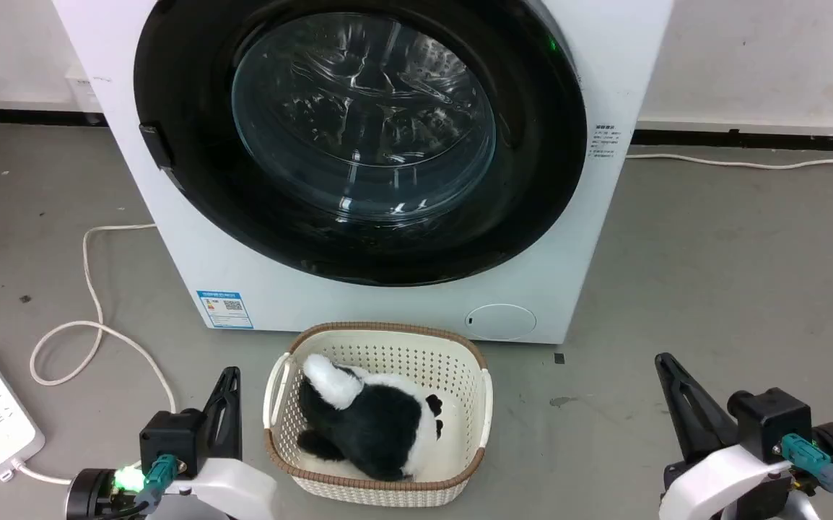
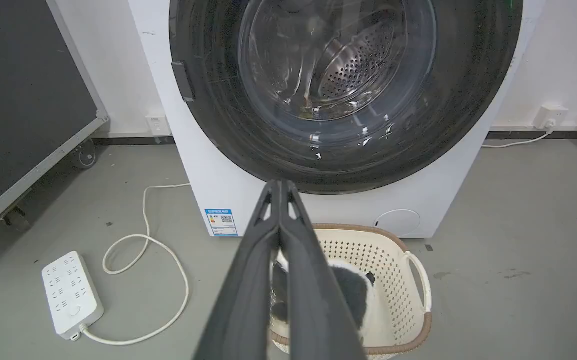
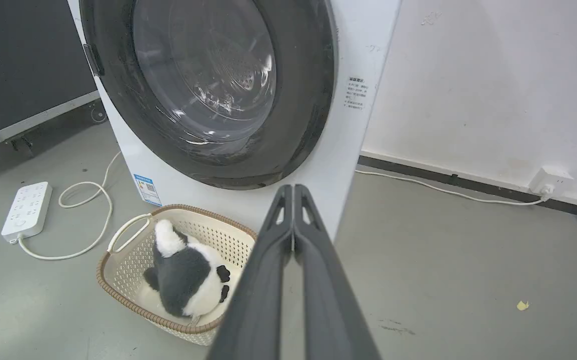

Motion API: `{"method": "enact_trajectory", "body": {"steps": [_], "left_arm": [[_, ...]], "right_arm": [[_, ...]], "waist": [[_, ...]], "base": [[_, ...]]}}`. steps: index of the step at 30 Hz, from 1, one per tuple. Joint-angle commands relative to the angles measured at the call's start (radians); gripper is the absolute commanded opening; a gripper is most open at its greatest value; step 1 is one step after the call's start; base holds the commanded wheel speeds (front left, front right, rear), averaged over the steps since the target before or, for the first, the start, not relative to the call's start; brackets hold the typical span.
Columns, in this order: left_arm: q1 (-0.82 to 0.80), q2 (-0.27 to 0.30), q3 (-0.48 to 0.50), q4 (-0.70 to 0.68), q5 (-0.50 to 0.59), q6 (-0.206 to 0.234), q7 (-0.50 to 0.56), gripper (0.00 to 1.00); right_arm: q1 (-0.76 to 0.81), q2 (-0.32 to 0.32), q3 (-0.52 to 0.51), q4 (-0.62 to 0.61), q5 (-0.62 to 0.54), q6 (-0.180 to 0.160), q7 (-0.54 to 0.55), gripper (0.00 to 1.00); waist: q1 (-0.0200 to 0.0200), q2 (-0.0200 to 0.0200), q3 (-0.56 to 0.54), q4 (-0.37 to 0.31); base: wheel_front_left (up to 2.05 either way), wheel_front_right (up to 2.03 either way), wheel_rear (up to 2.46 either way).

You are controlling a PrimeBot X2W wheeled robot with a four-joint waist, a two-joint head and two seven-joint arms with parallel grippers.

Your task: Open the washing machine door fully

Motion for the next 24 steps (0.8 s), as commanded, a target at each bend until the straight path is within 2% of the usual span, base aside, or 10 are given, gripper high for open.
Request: {"method": "enact_trajectory", "body": {"steps": [1, 24], "left_arm": [[-0.015, 0.001, 0.0, -0.004, 0.009, 0.003, 0.0, 0.0], [-0.015, 0.001, 0.0, -0.004, 0.009, 0.003, 0.0, 0.0]], "right_arm": [[0.006, 0.005, -0.001, 0.0, -0.006, -0.002, 0.0, 0.0], [0.006, 0.005, -0.001, 0.0, -0.006, -0.002, 0.0, 0.0]], "waist": [[0.0, 0.0, 0.0, 0.0], [0.0, 0.0, 0.0, 0.0]], "base": [[0.0, 0.0, 0.0], [0.0, 0.0, 0.0]]}}
